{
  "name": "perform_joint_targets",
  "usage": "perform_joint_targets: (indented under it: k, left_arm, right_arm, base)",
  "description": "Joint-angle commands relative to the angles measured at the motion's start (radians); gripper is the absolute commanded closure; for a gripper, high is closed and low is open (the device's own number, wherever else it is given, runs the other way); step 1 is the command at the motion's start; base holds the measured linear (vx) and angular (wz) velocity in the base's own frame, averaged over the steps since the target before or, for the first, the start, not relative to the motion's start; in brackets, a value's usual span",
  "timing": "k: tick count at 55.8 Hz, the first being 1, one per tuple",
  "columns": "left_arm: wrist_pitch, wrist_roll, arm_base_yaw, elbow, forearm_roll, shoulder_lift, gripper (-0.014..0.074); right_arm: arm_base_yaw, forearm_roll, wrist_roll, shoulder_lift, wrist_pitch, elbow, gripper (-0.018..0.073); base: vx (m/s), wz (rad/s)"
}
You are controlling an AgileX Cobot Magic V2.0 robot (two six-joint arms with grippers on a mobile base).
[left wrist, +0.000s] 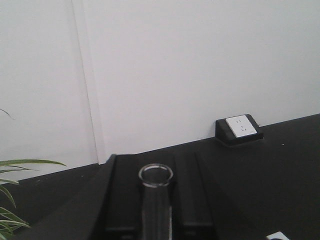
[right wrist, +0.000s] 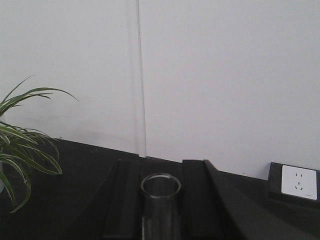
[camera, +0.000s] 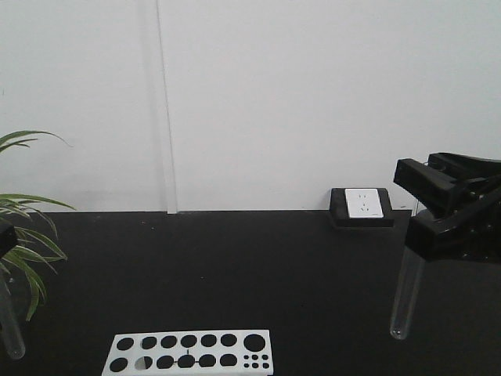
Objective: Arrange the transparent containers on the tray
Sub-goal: 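Drive the base to the bench with the yellow tray, holding tubes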
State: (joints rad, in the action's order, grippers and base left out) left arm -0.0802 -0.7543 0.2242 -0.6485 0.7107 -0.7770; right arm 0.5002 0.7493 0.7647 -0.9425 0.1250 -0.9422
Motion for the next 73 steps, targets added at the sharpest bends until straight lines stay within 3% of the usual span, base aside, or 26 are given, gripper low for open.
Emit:
perform_joint_targets:
  k: [1,29,73]
  left_arm:
    - [-0.065,-0.009,0.008,-0.031,-0.014,0.006,0.0603]
    - [-0.060,-0.009,0.008,-0.031,-0.014,-0.007,0.0603]
    - [-0.062,-0.009,0.008,-0.031,-0.013,-0.006,0.0603]
  right_arm:
    - [-0.001,0.015,-0.002,0.015,-0.060,-0.031,0.0572]
    - [-0.001,0.015,-0.002,0.015,-0.060,-0.031,0.0572]
    - [-0.001,0.015,-0.002,0.015,-0.060,-0.031,0.0572]
  base:
    - [0.00,0.00]
    - [-0.07,0.01]
    - [-0.29,0.12]
